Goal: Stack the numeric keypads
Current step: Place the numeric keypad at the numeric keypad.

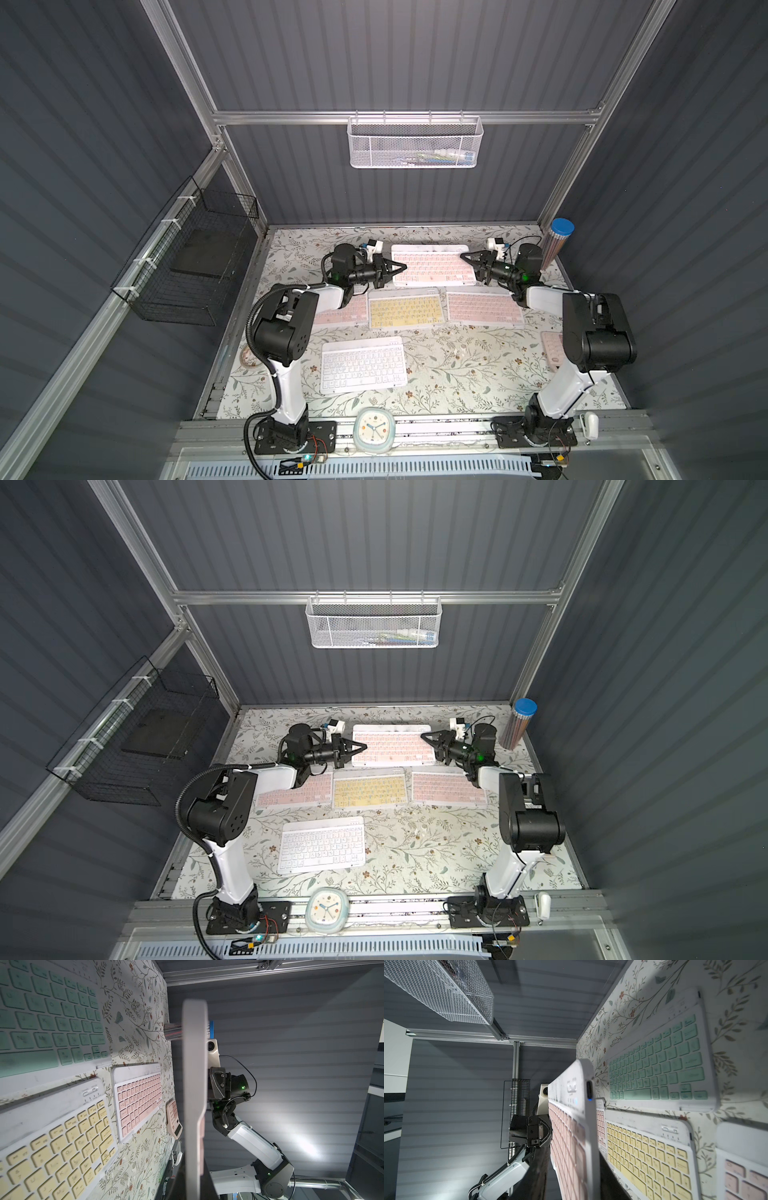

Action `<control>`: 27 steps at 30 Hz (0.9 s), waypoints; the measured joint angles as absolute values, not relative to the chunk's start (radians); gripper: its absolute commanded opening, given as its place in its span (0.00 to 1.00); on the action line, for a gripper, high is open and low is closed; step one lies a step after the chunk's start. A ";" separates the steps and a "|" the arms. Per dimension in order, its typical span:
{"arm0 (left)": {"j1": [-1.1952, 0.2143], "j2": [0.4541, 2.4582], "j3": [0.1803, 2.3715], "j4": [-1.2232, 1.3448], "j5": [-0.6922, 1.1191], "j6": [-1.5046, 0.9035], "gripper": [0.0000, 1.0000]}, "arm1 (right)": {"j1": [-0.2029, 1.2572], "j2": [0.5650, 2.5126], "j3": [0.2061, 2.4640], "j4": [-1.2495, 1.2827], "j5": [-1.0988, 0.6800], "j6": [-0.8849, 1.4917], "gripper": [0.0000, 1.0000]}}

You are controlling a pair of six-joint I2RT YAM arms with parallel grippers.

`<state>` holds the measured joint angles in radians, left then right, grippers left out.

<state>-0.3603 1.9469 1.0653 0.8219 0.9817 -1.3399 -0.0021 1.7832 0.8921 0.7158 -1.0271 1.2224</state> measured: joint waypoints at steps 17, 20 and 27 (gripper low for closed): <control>-0.332 1.960 1.083 0.725 0.980 -1.248 1.00 | 0.043 1.881 0.952 0.772 -1.036 1.292 0.00; -0.318 1.960 1.092 0.654 0.975 -1.196 1.00 | 0.052 1.914 0.989 0.770 -1.031 1.298 0.00; -0.286 1.959 1.274 0.140 0.797 -0.867 1.00 | 0.086 1.970 1.134 0.665 -1.007 1.239 0.00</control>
